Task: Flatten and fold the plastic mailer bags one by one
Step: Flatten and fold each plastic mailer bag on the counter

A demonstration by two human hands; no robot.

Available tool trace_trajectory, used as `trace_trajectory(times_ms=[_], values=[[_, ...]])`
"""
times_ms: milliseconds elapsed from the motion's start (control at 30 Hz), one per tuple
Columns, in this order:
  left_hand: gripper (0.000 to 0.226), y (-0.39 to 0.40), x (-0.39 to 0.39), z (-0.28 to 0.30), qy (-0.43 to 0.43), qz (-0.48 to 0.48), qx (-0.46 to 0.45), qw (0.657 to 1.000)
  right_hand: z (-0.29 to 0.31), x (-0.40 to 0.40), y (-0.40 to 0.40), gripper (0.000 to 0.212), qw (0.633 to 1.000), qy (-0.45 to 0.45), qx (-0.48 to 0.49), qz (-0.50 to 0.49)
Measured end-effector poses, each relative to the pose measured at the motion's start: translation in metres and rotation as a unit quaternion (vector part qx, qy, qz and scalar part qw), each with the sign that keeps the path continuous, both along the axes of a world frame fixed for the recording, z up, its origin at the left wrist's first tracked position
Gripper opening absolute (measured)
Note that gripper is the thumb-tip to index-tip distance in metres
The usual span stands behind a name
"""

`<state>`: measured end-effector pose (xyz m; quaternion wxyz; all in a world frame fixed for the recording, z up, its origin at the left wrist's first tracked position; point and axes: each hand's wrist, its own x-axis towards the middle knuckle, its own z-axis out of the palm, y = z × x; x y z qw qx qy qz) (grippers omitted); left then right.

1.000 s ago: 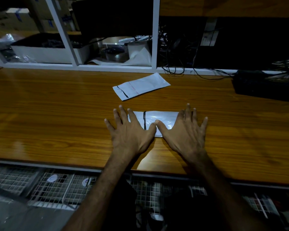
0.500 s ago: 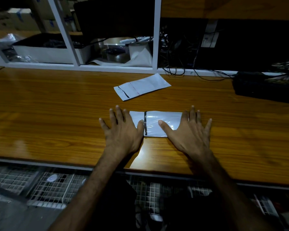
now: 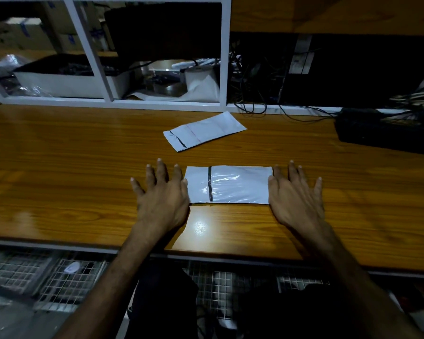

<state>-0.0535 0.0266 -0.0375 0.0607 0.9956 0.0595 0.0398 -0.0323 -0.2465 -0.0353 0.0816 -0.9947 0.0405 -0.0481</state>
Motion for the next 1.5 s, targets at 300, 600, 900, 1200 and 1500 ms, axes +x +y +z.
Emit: trace_trajectory(times_ms=[300, 600, 900, 1200, 1500], values=[[0.051, 0.003, -0.001, 0.010, -0.080, -0.011, -0.034, 0.996, 0.006, 0.011, -0.012, 0.039, 0.988, -0.092, 0.123, 0.025], [0.036, -0.072, 0.049, 0.025, -0.093, -0.111, -0.026, 0.989, 0.028, 0.035, 0.060, 0.035, 0.985, -0.073, 0.101, 0.117], [0.057, -0.083, 0.058, 0.004, -0.054, -0.099, 0.004, 0.994, 0.005, 0.045, 0.074, 0.026, 0.985, -0.110, 0.011, 0.136], [0.064, -0.086, 0.050, 0.008, -0.039, -0.095, 0.042, 0.994, -0.001, 0.043, 0.074, 0.028, 0.981, -0.143, -0.039, 0.127], [0.060, -0.082, 0.044, 0.006, -0.036, -0.079, 0.051, 0.995, -0.002, 0.041, 0.065, 0.029, 0.981, -0.143, -0.033, 0.130]])
